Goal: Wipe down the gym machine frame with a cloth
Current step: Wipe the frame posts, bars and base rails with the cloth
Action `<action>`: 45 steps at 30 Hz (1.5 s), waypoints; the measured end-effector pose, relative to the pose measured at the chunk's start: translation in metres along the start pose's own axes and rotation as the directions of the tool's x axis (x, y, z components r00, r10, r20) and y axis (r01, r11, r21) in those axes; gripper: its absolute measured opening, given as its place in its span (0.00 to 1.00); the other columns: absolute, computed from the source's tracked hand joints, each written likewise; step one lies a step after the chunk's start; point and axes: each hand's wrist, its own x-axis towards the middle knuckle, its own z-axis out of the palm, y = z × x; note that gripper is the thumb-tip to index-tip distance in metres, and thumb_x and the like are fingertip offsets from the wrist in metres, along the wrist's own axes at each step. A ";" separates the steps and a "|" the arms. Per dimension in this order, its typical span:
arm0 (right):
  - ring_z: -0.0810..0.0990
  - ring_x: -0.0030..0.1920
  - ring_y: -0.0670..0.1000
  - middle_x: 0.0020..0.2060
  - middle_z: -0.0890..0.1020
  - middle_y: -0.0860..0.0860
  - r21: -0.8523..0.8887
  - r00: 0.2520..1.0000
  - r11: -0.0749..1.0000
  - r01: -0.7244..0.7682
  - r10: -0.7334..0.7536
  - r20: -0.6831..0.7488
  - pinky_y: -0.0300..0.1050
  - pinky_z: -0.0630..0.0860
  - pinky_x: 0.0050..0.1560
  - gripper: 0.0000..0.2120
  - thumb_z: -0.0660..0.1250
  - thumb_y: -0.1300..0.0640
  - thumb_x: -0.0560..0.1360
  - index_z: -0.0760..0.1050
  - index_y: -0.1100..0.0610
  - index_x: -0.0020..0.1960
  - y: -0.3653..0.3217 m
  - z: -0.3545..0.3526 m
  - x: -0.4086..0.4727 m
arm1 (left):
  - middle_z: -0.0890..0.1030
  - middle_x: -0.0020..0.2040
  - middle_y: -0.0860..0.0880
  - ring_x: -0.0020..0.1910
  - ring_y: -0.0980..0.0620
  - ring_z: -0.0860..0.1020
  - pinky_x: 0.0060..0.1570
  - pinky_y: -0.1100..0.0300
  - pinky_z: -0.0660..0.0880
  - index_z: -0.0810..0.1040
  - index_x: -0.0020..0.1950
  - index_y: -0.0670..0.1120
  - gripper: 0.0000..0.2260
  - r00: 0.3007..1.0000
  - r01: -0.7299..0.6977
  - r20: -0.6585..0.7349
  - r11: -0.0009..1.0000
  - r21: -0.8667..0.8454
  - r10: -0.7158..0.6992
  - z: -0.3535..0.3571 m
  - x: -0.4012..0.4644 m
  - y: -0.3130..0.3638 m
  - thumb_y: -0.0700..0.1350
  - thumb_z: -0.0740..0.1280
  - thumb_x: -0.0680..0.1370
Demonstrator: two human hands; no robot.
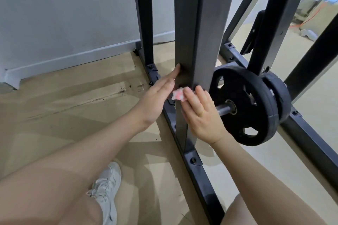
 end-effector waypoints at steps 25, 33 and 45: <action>0.82 0.51 0.46 0.46 0.84 0.46 0.818 0.600 -0.071 -0.572 0.643 0.476 0.38 0.77 0.50 0.12 0.66 0.70 0.74 0.80 0.55 0.49 -0.033 -0.104 0.060 | 0.80 0.48 0.57 0.49 0.61 0.78 0.50 0.66 0.73 0.74 0.54 0.52 0.10 0.982 -0.115 0.148 0.993 -0.010 0.115 0.010 -0.036 0.015 0.51 0.68 0.74; 0.81 0.40 0.46 0.38 0.82 0.49 0.680 0.492 -0.261 -0.685 0.523 0.696 0.38 0.78 0.38 0.04 0.70 0.62 0.70 0.78 0.57 0.44 -0.023 -0.107 0.066 | 0.75 0.35 0.52 0.34 0.60 0.74 0.38 0.67 0.73 0.72 0.42 0.45 0.05 0.980 -0.106 0.174 0.993 0.054 0.095 -0.022 -0.037 0.027 0.40 0.67 0.75; 0.70 0.30 0.42 0.31 0.74 0.46 0.225 0.356 0.320 -0.920 0.445 0.822 0.34 0.69 0.32 0.09 0.65 0.52 0.78 0.72 0.54 0.41 -0.027 -0.114 0.075 | 0.75 0.28 0.56 0.26 0.59 0.72 0.28 0.62 0.71 0.75 0.37 0.47 0.10 0.982 0.008 0.161 0.884 0.468 -0.094 -0.037 -0.027 0.014 0.46 0.67 0.77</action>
